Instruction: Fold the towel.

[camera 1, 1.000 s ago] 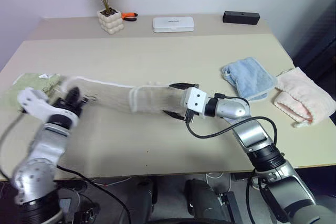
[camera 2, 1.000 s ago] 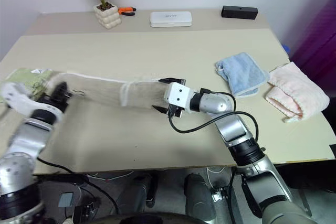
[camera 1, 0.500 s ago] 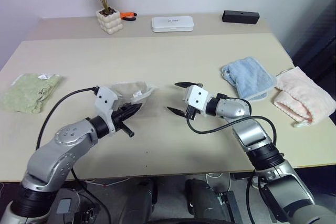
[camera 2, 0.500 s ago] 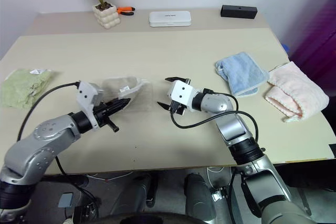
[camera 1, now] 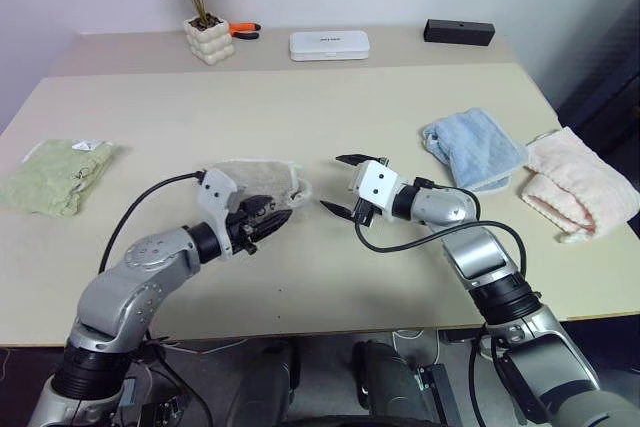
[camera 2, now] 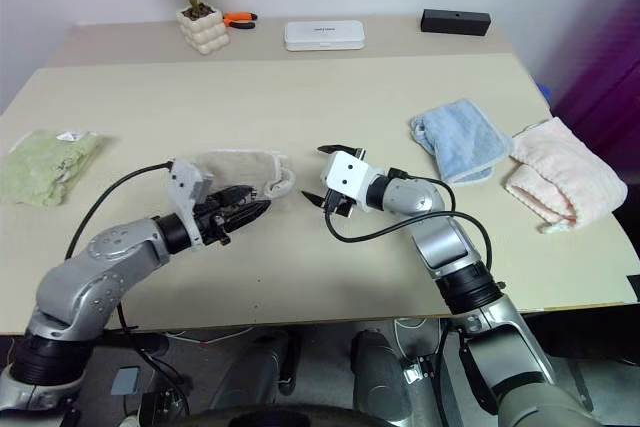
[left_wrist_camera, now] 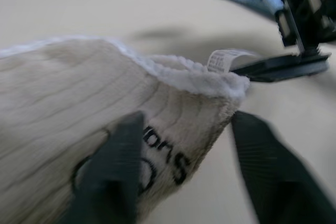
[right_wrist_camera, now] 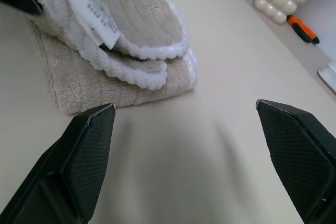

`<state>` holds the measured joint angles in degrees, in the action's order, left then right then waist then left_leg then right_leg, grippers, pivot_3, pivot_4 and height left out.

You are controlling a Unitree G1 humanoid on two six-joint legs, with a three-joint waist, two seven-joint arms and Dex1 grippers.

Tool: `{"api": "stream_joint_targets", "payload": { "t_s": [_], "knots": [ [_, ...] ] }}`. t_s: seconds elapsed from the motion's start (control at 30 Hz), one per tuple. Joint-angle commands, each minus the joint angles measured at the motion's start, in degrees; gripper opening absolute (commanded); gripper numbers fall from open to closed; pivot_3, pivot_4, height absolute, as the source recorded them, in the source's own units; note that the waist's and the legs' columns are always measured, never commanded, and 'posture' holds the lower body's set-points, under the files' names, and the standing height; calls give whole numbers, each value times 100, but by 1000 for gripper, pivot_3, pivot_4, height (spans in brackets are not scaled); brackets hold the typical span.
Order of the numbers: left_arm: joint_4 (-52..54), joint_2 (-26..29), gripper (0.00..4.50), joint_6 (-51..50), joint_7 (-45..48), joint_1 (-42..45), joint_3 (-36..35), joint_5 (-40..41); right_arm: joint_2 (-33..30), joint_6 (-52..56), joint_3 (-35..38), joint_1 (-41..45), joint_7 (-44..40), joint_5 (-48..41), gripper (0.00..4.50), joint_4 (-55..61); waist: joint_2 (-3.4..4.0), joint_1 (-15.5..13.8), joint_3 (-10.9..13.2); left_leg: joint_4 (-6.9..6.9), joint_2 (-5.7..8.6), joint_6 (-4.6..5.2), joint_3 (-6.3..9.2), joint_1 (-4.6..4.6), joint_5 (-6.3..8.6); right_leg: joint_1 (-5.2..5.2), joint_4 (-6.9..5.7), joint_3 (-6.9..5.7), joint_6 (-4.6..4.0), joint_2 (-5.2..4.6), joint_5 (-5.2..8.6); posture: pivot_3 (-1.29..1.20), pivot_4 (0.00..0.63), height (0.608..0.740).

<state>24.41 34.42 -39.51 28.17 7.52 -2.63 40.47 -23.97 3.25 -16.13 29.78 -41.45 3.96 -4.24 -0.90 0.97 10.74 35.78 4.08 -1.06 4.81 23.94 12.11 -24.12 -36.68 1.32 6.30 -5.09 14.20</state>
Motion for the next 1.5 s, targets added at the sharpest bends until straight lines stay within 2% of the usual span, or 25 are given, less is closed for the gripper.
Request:
{"api": "stream_joint_targets", "payload": {
  "t_s": [0.03,0.13,0.27,0.33,0.43,0.57,0.73,0.83,0.93,1.0,1.13,1.33,1.5],
  "knots": [
    [507,133,2802,-163,149,-280,-1124,905,70,313,401,236,-98,-459,3576,221,0,4,0,0,0,0,0,0,0,-1,0,0,0,0,0,0,150,729],
    [537,72,1800,-70,-151,-290,-1816,1164,278,633,523,421,-113,-772,2004,359,0,-14,0,1,-1,0,3,0,0,0,-1,0,-7,-1,4,0,150,729],
    [463,150,0,-2,-457,-213,-1835,685,568,1009,470,555,-124,-993,34,541,0,-14,0,1,-1,0,3,-1,0,2,0,-1,-7,0,4,0,150,729],
    [351,154,0,124,-609,-145,-1594,231,773,1212,350,604,-83,-1037,34,582,-1,-26,0,0,2,0,2,0,0,2,1,-1,0,-1,-1,0,150,729],
    [-62,102,0,575,-854,-37,-703,-1007,1306,1617,-144,739,-1,-904,34,280,1,-20,-1,-1,4,-1,2,-1,0,1,-1,0,-3,0,-3,0,150,729],
    [-677,-82,0,849,-977,56,-211,-1749,1485,1692,-546,731,19,-605,34,-244,1,-8,-1,-9,4,-2,1,-4,-1,-6,-8,0,0,1,-4,0,150,729],
    [-1054,-179,0,1197,-782,-59,114,-2247,1482,1702,-759,633,202,-269,34,-596,0,-14,-1,-10,6,-4,1,1,-1,-22,-23,0,1,-1,-5,0,150,729],
    [-888,-387,0,1360,-732,-208,-243,-2023,1492,1966,-430,596,169,-558,34,-348,1,-4,-2,-11,5,-4,0,0,-1,-24,-29,1,1,-3,-5,0,150,729],
    [-641,-510,0,1552,-621,-367,-630,-1811,1439,2408,-112,583,85,-890,859,-36,1,-4,-2,-11,4,-4,1,0,-1,-26,-30,1,2,-4,-6,0,150,729],
    [-520,-513,0,1667,-548,-531,-874,-1746,1388,2758,81,553,59,-1097,1804,211,0,-8,-2,-11,4,-4,2,1,-1,-26,-30,1,2,-4,-6,0,150,729],
    [-232,-259,0,2122,-125,-1340,-1634,-1697,1524,4306,823,452,428,-1802,3810,754,1,31,-2,-22,0,-6,-1,1,0,-34,-29,9,0,-14,-5,0,150,729],
    [-76,-244,0,2121,-15,-1500,-1808,-1650,1803,5194,1143,549,921,-2101,3810,543,1,-14,-2,-22,2,-7,2,1,0,-29,-26,-1,-23,-21,8,0,150,729],
    [130,-372,0,2030,-73,-1475,-1648,-1670,2224,5410,1147,782,1197,-2194,3810,-99,1,12,-2,-23,4,-7,-2,2,0,-31,-26,1,-11,-21,2,0,150,729]
  ]
}}
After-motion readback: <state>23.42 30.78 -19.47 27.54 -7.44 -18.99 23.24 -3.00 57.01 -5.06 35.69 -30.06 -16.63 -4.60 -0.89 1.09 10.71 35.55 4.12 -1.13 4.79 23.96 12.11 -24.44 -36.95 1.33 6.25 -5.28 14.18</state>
